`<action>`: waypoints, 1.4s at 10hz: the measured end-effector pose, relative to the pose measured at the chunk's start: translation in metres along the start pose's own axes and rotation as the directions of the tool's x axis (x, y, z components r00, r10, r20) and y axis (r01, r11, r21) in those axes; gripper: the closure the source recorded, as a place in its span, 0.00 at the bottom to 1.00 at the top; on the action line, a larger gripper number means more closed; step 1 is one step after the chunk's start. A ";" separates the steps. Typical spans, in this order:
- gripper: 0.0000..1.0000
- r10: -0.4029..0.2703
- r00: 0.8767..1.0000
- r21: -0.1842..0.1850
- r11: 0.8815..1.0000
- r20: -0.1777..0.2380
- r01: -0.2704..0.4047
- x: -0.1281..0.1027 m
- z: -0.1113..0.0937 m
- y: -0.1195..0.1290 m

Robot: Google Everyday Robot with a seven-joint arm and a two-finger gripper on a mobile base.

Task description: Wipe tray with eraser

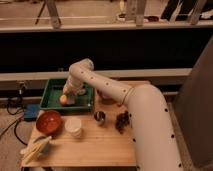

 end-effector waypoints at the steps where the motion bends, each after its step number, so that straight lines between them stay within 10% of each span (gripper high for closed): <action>1: 0.98 -0.003 1.000 -0.009 1.000 -0.003 0.003 0.002 0.000 0.001; 14: 0.98 0.071 0.993 -0.110 0.991 -0.090 -0.081 -0.008 -0.009 0.070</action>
